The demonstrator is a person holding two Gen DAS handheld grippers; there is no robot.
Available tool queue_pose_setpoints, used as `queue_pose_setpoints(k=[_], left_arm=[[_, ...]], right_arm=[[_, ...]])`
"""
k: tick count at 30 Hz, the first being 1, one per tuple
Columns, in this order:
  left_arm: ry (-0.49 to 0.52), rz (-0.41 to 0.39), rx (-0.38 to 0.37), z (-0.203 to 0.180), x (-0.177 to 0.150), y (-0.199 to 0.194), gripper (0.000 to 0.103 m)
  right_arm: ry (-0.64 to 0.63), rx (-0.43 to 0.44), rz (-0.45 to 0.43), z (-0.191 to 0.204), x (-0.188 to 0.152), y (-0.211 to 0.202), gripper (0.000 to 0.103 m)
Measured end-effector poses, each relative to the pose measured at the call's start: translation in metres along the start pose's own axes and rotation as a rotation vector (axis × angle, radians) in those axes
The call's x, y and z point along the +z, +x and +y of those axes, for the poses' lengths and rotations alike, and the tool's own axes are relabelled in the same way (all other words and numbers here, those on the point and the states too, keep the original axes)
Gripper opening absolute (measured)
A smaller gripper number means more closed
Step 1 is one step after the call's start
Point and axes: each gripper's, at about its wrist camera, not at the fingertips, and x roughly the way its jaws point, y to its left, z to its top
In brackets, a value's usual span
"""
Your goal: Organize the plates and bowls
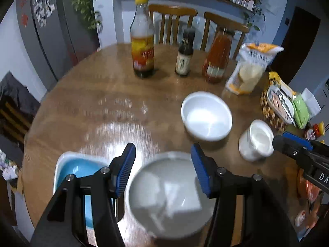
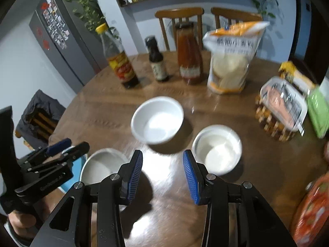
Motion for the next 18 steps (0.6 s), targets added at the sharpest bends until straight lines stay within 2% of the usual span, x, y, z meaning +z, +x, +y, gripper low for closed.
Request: queue_pose_setpoints(k=[5, 8, 13, 18], left_arm=[[-0.025, 0.009, 0.019, -0.010, 0.035, 0.021, 0.061], [-0.033, 0.063, 0.028, -0.017, 0.050, 0.047, 0.061], [-0.074, 0.192, -0.012, -0.022, 0.054, 0.095, 0.059], [-0.073, 0.245, -0.009, -0.025, 0.049, 0.125, 0.057]], right_arm=[[-0.027, -0.019, 0.049, -0.008, 0.033, 0.025, 0.041], [-0.020, -0.020, 0.105, -0.016, 0.047, 0.056, 0.041], [-0.009, 0.025, 0.197, -0.021, 0.054, 0.107, 0.041], [-0.028, 0.021, 0.248, -0.019, 0.052, 0.136, 0.041]])
